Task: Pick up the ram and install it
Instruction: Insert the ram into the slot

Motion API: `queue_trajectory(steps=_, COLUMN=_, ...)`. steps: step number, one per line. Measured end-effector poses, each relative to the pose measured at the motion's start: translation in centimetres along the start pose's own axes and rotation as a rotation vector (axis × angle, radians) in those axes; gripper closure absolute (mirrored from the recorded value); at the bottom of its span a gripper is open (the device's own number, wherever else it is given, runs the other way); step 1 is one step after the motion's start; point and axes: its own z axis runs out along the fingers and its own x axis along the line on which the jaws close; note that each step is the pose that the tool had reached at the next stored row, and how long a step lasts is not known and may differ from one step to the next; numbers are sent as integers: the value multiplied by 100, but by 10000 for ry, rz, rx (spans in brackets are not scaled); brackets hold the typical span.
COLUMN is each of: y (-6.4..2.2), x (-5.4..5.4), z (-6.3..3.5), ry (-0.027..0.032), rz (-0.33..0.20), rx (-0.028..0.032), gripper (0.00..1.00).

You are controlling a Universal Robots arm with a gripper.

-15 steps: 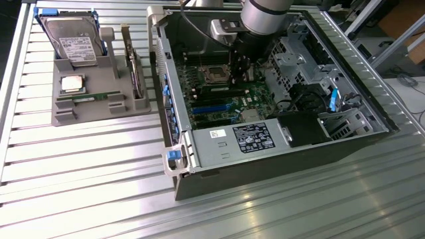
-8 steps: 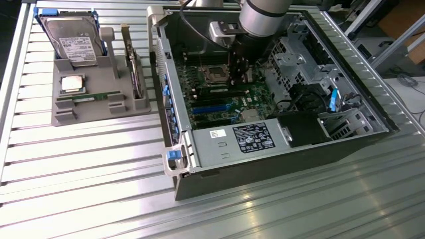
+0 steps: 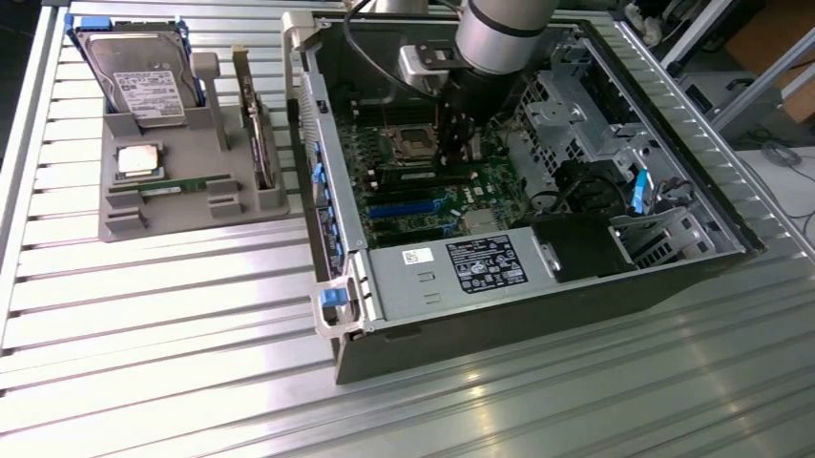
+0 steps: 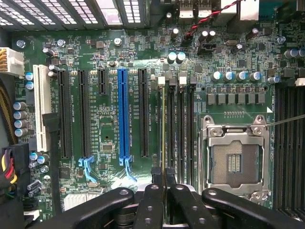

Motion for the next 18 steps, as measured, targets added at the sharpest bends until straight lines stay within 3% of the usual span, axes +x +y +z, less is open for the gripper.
queue_trajectory(steps=18, y=25, x=-9, z=16, ry=0, rz=-197, rx=20, gripper=88)
